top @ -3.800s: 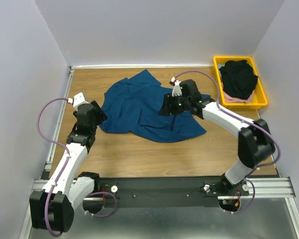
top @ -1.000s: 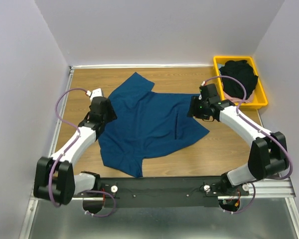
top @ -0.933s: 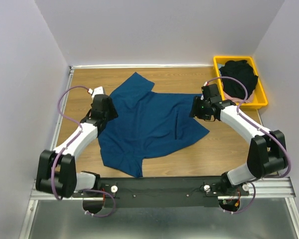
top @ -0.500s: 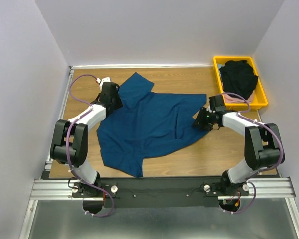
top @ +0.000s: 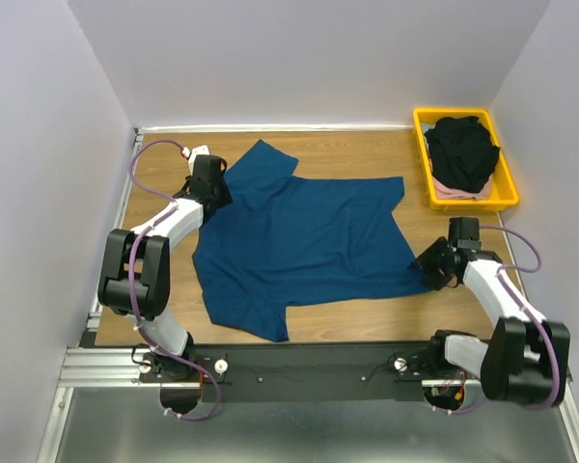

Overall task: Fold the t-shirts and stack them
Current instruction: Flatten the tshirt out

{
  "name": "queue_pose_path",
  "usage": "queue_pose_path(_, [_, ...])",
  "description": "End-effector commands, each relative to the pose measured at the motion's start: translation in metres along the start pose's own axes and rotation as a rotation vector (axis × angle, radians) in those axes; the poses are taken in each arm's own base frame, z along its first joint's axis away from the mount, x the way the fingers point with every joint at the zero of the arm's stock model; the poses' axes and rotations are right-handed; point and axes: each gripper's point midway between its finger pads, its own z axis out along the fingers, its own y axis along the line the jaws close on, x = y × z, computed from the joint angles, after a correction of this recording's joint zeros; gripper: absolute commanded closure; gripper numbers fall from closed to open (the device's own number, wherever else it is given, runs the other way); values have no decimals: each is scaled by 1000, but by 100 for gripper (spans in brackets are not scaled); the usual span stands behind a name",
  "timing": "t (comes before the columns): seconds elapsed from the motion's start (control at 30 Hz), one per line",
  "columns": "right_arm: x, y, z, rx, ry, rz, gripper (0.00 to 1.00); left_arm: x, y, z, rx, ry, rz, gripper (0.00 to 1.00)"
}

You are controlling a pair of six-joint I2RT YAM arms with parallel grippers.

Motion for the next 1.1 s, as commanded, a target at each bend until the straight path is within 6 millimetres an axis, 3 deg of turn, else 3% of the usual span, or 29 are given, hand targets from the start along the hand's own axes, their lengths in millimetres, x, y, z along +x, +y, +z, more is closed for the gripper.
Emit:
queue_pose_path(0.0, [-7, -33, -28, 175, -89, 86, 42, -7, 6, 8, -38, -12, 10, 46])
queue_pose_path(0.1, [-27, -5, -39, 59, -143, -26, 40, -7, 2, 11, -21, -4, 5, 46])
queue_pose_path(0.17, [-34, 27, -46, -66, -118, -102, 40, -12, -4, 12, -6, -9, 0, 46])
queue_pose_path(0.4, [-53, 122, -29, -294, -94, -262, 45, -22, -20, 28, 25, -11, -15, 50])
queue_pose_path(0.5, [-56, 141, -15, -336, -62, -269, 48, -28, -25, 38, 23, -14, -11, 55])
queue_pose_path(0.57, [-55, 143, -1, -329, -27, -266, 48, -40, -32, 42, 37, -34, -7, 59])
queue_pose_path(0.63, [-57, 149, 4, -350, -23, -269, 48, -38, -37, 52, 45, -23, 5, 61])
queue_pose_path(0.67, [-54, 150, 10, -354, 1, -265, 48, -49, -42, 54, 58, -40, 10, 65])
queue_pose_path(0.7, [-54, 152, 12, -364, 5, -265, 49, -43, -45, 62, 63, -20, 22, 66])
queue_pose_path(0.8, [-50, 151, 23, -367, 37, -260, 51, -49, -53, 70, 87, -21, 30, 67])
queue_pose_path(0.93, [-40, 147, 37, -369, 85, -247, 54, -30, -56, 88, 89, 47, 46, 70])
queue_pose_path(1.07, [-38, 131, 48, -307, 76, -229, 55, -15, -50, 98, 71, 90, 52, 71])
